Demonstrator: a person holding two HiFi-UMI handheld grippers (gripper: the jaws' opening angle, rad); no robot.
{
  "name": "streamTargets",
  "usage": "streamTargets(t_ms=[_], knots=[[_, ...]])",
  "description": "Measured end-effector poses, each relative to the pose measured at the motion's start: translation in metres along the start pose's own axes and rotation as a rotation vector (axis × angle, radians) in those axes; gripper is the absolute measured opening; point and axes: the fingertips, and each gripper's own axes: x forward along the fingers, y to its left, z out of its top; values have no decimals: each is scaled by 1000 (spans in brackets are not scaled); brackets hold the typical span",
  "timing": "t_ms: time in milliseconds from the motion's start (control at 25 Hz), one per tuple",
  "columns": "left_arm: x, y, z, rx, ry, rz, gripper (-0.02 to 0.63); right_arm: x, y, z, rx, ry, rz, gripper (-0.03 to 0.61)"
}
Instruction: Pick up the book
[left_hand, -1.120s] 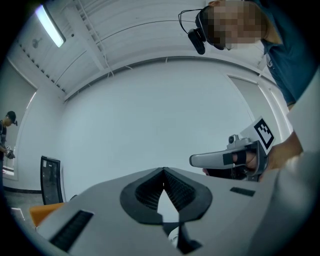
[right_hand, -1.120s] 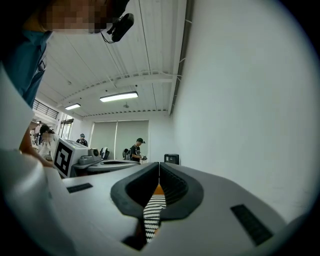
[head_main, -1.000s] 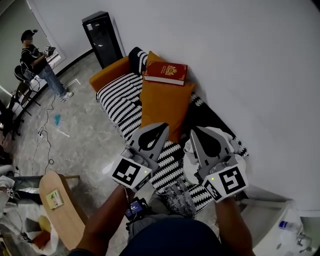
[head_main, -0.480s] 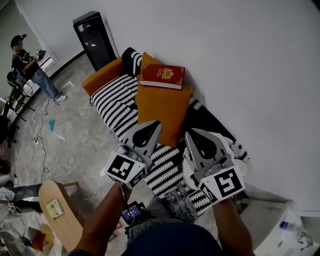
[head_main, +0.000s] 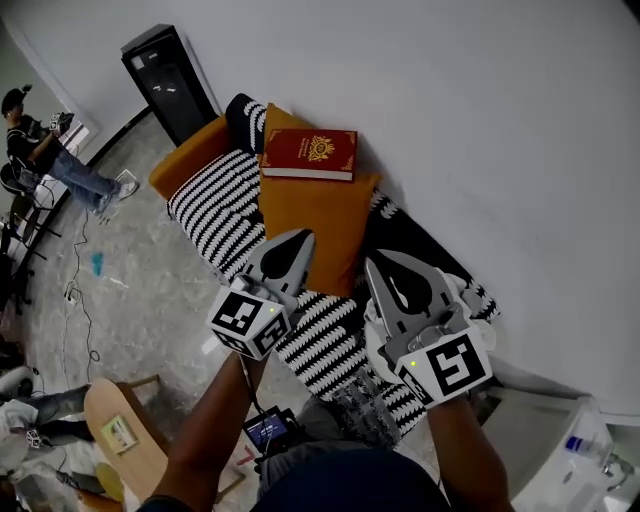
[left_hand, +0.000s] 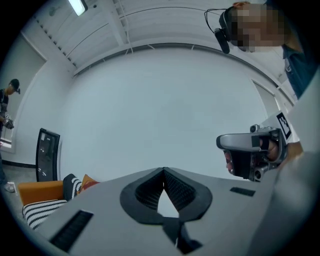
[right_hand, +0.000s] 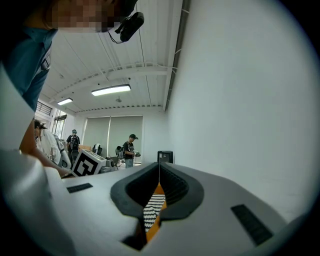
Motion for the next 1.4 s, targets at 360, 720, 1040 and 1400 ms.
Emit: streamTargets(t_ms=[360,720,1040,1400], knots=[[43,55,-29,-191,24,15,5,20,-22,-15,1,36,-33,14],[85,128,-66,-433,22,60,6,40,-42,-41,13,107,-78,13],[123,186,-114,-682,20,107,71,52,-65,-69,24,181,-127,12],[150,244,-171,-1066,-30,191,201,65,-76,-96,35,244,-163,13]])
